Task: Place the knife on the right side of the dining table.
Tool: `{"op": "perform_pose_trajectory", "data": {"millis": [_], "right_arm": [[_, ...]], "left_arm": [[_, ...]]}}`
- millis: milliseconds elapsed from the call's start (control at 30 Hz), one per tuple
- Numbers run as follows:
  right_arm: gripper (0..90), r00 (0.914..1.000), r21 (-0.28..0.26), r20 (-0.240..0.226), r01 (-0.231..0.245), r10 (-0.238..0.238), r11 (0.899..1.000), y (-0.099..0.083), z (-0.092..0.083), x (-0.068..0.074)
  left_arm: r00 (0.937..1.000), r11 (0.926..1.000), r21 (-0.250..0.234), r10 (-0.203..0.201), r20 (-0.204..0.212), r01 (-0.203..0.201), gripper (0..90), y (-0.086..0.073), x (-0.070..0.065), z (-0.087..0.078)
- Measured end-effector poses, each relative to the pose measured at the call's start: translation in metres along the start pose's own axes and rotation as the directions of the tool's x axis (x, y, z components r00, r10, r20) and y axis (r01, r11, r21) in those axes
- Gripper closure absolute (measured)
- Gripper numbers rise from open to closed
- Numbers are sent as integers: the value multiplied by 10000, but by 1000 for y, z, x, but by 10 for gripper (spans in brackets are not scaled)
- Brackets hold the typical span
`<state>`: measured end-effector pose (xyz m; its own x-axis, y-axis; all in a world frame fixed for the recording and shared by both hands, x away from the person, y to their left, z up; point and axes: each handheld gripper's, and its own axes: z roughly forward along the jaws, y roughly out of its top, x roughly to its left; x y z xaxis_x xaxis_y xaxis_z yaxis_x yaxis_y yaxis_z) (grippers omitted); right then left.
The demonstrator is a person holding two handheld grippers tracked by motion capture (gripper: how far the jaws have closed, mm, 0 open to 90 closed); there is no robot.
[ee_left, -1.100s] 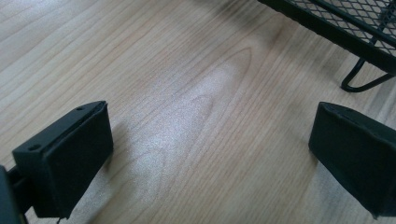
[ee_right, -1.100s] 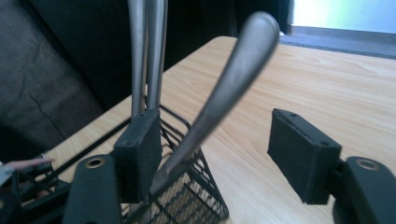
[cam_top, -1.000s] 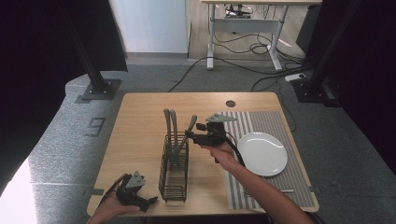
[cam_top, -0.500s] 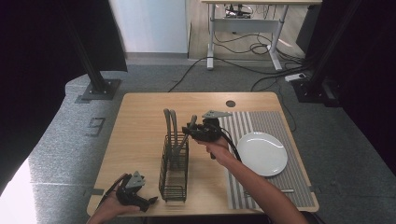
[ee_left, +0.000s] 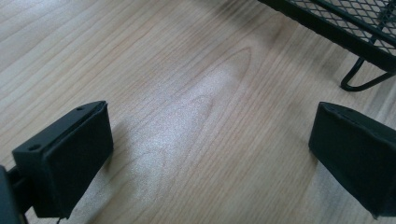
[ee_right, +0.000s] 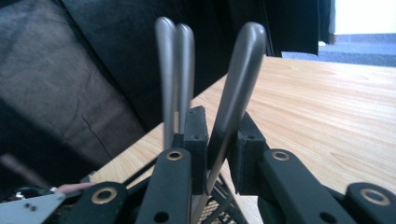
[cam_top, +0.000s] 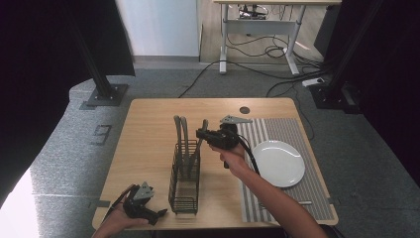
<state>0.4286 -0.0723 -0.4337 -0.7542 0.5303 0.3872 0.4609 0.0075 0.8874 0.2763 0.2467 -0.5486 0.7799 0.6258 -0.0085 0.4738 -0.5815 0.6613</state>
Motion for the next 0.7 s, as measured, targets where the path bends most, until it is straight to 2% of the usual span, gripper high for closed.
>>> {"op": "perform_pose_trajectory", "data": {"millis": [233,300,333,367,400,433,500,533,567,600,700], "right_arm": [[813,9996,-614,-265,-53,37,9981,11,-21,10],[821,9992,-972,-367,-161,126,9951,20,-32,13],[821,9992,-972,-367,-161,126,9951,20,-32,13],[825,9992,-1261,-397,-67,17,9920,26,-40,15],[825,9992,-1261,-397,-67,17,9920,26,-40,15],[827,9994,-1562,-257,178,-221,9876,32,-50,18],[827,9988,-1837,-95,464,-490,9819,36,-61,21],[827,9988,-1837,-95,464,-490,9819,36,-61,21],[827,9987,-2153,-145,452,-495,9755,40,-71,22],[827,9987,-2153,-145,452,-495,9755,40,-71,22],[827,9987,-2592,-210,399,-469,9650,46,-90,21]], "left_arm": [[10000,10000,4,-14,0,14,0,0,0,0],[10000,10000,1,-16,2,16,0,0,0,0],[10000,10000,1,-16,2,16,0,0,0,0],[10000,10000,13,-2,6,2,0,0,0,0],[10000,10000,13,-2,6,2,0,0,0,0],[10000,10000,15,1,5,-1,0,0,0,0],[10000,10000,12,-3,6,3,0,0,0,0],[10000,10000,13,-2,5,2,0,0,0,0],[10000,10000,11,-3,9,3,0,0,0,0],[10000,10000,11,-3,9,3,0,0,0,0],[10000,10000,10,-2,3,2,0,0,0,0]]}}
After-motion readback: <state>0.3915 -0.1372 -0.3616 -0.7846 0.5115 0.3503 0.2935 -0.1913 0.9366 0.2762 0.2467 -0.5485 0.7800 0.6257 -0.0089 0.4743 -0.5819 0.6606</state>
